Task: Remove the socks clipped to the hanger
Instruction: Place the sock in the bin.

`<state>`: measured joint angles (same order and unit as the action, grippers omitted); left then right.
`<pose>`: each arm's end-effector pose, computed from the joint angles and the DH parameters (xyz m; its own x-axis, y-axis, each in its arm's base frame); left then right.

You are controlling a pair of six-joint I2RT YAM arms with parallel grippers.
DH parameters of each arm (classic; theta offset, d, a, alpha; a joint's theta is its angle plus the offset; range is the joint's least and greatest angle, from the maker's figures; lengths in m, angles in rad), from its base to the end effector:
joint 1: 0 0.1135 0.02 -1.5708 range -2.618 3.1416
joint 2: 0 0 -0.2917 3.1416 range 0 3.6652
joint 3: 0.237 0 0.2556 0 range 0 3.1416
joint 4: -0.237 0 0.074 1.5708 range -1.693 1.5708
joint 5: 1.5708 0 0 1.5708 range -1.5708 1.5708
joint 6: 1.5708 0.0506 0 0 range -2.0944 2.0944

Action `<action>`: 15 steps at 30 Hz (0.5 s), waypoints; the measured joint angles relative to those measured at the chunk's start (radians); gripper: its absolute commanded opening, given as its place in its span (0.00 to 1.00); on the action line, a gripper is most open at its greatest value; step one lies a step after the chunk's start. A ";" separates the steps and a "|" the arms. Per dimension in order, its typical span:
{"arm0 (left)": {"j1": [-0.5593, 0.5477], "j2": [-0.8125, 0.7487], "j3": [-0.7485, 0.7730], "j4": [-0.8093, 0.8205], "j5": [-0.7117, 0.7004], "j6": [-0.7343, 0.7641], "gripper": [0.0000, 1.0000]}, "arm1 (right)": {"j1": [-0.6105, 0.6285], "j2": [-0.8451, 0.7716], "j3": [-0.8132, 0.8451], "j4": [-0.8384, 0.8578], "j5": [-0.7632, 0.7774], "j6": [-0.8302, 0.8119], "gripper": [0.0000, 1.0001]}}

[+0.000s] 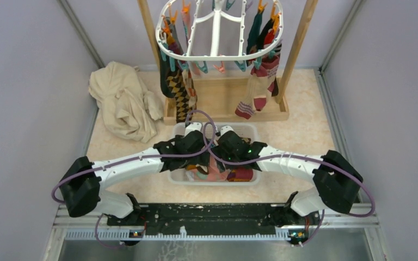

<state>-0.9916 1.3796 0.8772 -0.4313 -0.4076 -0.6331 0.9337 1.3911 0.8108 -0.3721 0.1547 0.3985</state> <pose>0.1716 -0.2258 0.2360 -0.7329 0.1283 -0.6681 0.2551 0.9622 -0.0951 0.1731 0.2208 0.2134 -0.7343 -0.3477 -0.5830 -0.4949 0.8620 0.1092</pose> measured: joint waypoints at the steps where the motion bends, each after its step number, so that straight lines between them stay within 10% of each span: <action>1: 0.000 0.001 -0.006 0.006 0.006 -0.003 0.99 | 0.000 0.002 -0.014 0.017 -0.006 0.006 0.68; 15: -0.010 -0.130 -0.057 0.049 0.097 0.009 0.99 | 0.000 -0.124 -0.085 0.040 -0.011 0.032 0.75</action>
<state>-1.0019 1.2495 0.8204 -0.3820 -0.3103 -0.6239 0.9340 1.2671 0.7258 -0.3321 0.1432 0.4309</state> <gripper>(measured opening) 0.988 0.734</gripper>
